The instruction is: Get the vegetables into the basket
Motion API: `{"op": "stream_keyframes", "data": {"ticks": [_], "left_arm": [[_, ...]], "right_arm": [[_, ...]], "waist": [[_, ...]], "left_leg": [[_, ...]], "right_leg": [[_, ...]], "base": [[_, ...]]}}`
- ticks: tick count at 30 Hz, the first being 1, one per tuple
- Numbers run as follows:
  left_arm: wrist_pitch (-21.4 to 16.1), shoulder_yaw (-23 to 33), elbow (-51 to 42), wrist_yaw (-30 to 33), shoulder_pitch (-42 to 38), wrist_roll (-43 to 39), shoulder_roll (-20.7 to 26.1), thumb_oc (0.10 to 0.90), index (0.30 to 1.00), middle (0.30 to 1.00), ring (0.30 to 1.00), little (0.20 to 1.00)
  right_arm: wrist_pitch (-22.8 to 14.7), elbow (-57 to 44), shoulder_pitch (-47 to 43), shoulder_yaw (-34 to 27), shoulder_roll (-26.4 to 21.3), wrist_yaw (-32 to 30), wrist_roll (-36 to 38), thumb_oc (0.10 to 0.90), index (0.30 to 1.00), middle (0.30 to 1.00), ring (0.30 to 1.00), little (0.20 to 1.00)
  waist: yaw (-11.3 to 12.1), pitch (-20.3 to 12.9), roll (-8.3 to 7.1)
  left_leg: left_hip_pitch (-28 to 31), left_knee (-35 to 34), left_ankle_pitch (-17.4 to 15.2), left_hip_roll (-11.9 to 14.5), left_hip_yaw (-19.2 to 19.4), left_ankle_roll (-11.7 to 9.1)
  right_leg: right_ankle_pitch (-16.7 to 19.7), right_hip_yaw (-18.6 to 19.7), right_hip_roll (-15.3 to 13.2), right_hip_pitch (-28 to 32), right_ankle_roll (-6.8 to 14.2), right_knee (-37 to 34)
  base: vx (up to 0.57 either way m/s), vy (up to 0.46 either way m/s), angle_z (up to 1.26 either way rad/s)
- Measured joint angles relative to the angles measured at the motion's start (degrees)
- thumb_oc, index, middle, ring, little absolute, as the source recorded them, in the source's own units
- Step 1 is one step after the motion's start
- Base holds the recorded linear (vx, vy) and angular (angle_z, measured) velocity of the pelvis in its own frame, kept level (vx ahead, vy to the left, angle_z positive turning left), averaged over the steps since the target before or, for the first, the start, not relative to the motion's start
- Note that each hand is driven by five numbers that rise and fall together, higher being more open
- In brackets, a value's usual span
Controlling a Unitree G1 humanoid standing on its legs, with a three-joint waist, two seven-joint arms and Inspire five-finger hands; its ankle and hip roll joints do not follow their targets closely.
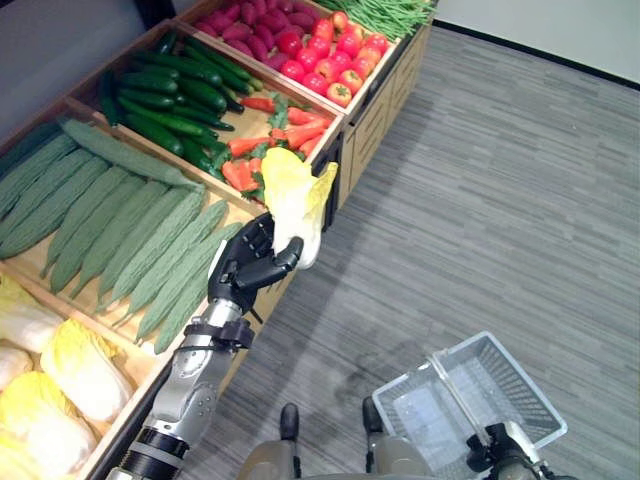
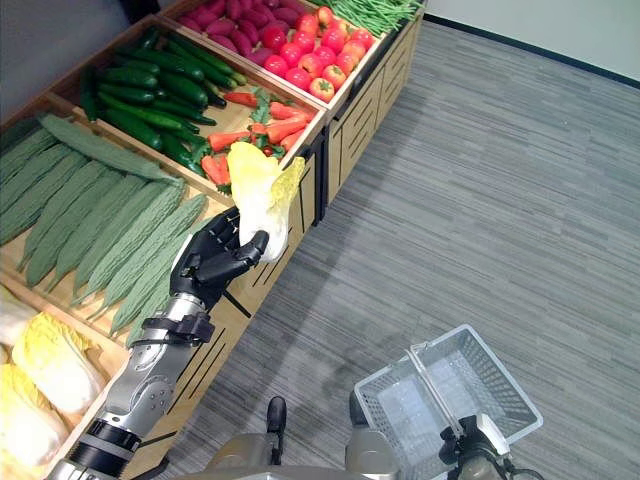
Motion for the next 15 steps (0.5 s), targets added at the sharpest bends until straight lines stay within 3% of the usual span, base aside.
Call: {"op": "stream_keyframes", "data": {"ticks": [3, 7, 8, 9, 10, 11, 12, 14, 15], "left_arm": [[-0.51, 0.08, -0.01, -0.22, 0.17, -0.03, 0.54, 0.400, 0.300, 0.300, 0.300, 0.300], [-0.74, 0.14, -0.01, -0.43, 0.13, -0.03, 1.20, 0.400, 0.300, 0.300, 0.300, 0.300], [-1.22, 0.51, -0.01, -0.40, 0.20, -0.14, 1.80, 0.400, 0.300, 0.300, 0.300, 0.300], [-0.97, 0.63, 0.17, -0.45, 0.02, -0.30, 3.44, 0.400, 0.300, 0.300, 0.300, 0.300], [-1.02, 0.93, 0.13, -0.38, -0.42, -0.29, 4.81, 0.400, 0.300, 0.300, 0.300, 0.300], [-0.71, 0.99, 1.23, -0.43, -1.95, -0.25, 3.96, 0.400, 0.300, 0.300, 0.300, 0.300], [-0.07, 0.95, 2.52, -0.38, -2.92, -0.27, 2.04, 0.400, 0.300, 0.300, 0.300, 0.300], [-0.32, 1.04, 2.24, -0.35, -2.63, -0.31, 0.22, 0.400, 0.300, 0.300, 0.300, 0.300], [-0.39, 1.10, 1.44, -0.36, -2.67, -0.30, 1.09, 0.400, 0.300, 0.300, 0.300, 0.300]], "right_arm": [[0.02, -0.11, -1.32, 0.02, 0.31, 0.06, 0.00, 0.400, 0.300, 0.300, 0.300, 0.300], [0.52, 0.02, -1.93, 0.05, 0.47, 0.02, 0.02, 0.400, 0.300, 0.300, 0.300, 0.300], [0.61, 0.00, -2.61, 0.35, 0.74, 0.06, -0.01, 0.400, 0.300, 0.300, 0.300, 0.300], [0.50, -0.32, -3.57, 0.62, 1.22, 0.26, 0.00, 0.400, 0.300, 0.300, 0.300, 0.300], [0.54, -0.34, -5.00, 1.58, 1.26, 0.22, -0.03, 0.400, 0.300, 0.300, 0.300, 0.300], [0.37, -0.27, -5.83, 1.49, 0.88, 0.11, -0.03, 0.400, 0.300, 0.300, 0.300, 0.300], [0.72, -0.42, -5.64, 0.98, 0.48, -0.20, 0.08, 0.400, 0.300, 0.300, 0.300, 0.300], [0.82, -0.95, -4.13, 0.38, 0.22, -0.18, 0.07, 0.400, 0.300, 0.300, 0.300, 0.300], [0.29, -1.66, -2.62, 0.41, 0.42, -0.13, 0.05, 0.400, 0.300, 0.300, 0.300, 0.300]], "waist": [[-0.18, 0.45, -0.75], [-1.38, 0.93, -1.79], [-0.74, 1.19, -2.16], [-0.27, 1.67, -2.77], [1.00, 2.13, -3.26], [0.40, 3.43, -1.46], [-0.50, 3.45, -0.26], [0.75, 3.17, -0.08], [1.62, 2.44, -0.95]], "left_leg": [[1.01, -0.83, -0.36, 0.01, 3.12, 0.21], [1.11, -0.96, -0.68, -0.26, 5.68, 0.24], [0.42, 0.16, -1.35, 0.91, 7.06, 0.43], [0.79, 0.69, -1.63, 1.29, 10.37, 0.50], [-0.69, 2.62, -2.90, 2.02, 13.72, 2.69], [0.39, 2.20, -2.49, 3.92, 13.88, 1.62], [0.90, 2.49, -2.49, 4.19, 12.92, 1.74], [2.85, 2.22, -2.67, 4.22, 14.30, 1.55], [3.00, 2.24, -2.87, 3.67, 14.62, 0.53]], "right_leg": [[0.19, 2.79, 0.24, -0.98, 0.57, 0.41], [1.24, 3.71, 1.05, -2.89, 1.05, 0.96], [1.75, 2.35, 1.43, -4.49, 1.06, 2.35], [4.13, -2.39, 2.17, -5.29, -0.13, 1.50], [9.95, -7.34, 3.17, -6.00, 2.79, -1.96], [4.48, -16.18, 2.26, -6.41, 1.57, 3.54], [-1.18, -18.76, 0.23, -5.82, -0.56, 11.00], [-5.82, -17.87, -2.83, -3.92, 1.01, 15.72], [-6.30, -15.80, -4.59, -1.57, 2.16, 12.67]], "base": [[-0.06, 0.146, -0.50], [-0.08, 0.053, -0.39], [-0.12, 0.075, -0.91], [-0.16, 0.077, -1.45], [-0.06, 0.036, -1.31], [-0.03, -0.053, -0.64], [0.01, -0.087, -0.08], [0.00, -0.116, -0.21], [0.00, -0.112, -0.22]]}}
